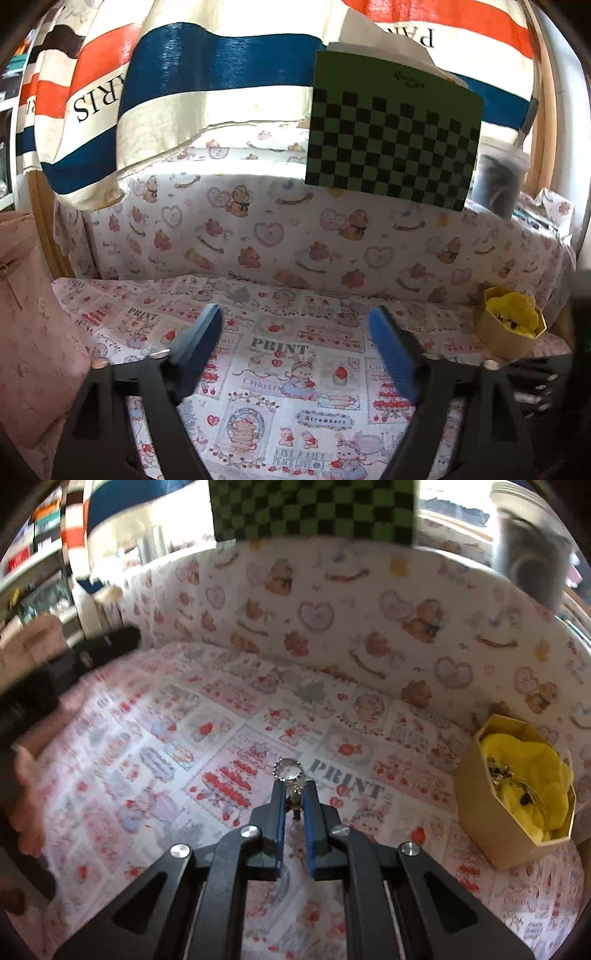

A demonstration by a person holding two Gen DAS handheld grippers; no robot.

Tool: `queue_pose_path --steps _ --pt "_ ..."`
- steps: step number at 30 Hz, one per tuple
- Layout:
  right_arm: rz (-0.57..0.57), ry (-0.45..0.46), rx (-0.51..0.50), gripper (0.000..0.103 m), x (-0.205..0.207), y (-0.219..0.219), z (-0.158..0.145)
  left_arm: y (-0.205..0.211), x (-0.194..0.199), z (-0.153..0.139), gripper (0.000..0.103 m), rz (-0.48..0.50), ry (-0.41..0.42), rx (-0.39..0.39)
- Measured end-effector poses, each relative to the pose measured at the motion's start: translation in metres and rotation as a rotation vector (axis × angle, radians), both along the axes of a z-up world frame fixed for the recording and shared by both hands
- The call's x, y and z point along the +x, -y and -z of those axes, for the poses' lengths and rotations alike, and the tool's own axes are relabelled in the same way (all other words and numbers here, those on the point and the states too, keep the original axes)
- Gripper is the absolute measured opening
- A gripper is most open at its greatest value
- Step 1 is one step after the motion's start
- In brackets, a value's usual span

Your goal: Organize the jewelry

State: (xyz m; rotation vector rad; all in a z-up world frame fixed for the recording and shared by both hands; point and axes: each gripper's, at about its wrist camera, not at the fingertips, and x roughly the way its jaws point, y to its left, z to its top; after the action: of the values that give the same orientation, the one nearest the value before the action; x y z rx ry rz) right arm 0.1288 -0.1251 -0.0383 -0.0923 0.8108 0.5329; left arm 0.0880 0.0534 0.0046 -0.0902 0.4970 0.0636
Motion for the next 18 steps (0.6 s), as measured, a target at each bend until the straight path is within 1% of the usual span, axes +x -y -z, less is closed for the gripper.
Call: queue_pose_path --steps 5,8,10,12,13,17,18 --pt "0.05 0.08 0.081 0.008 -0.019 0.053 -0.026 0.007 0.004 0.004 0.087 0.098 -0.031 -0.022" --pt "0.092 0.161 0.106 0.008 -0.029 0.084 -0.038 0.011 0.005 0.004 0.087 0.124 -0.04 -0.02" --pt "0.137 0.196 0.131 0.008 -0.029 0.108 -0.043 0.013 0.009 0.002 0.087 0.131 -0.069 -0.031" --pt "0.174 0.179 0.186 0.008 -0.024 0.126 -0.045 0.017 0.014 -0.001 0.087 0.16 -0.103 -0.063" --pt "0.193 0.169 0.209 0.008 -0.021 0.135 -0.045 0.022 0.019 -0.002 0.087 0.184 -0.134 -0.068" --pt "0.251 0.174 0.192 0.008 -0.019 0.147 -0.047 0.049 0.036 -0.002 0.086 0.263 -0.257 -0.044" --pt "0.259 0.163 0.195 0.008 -0.017 0.148 -0.045 0.058 0.04 -0.001 0.082 0.289 -0.292 -0.039"
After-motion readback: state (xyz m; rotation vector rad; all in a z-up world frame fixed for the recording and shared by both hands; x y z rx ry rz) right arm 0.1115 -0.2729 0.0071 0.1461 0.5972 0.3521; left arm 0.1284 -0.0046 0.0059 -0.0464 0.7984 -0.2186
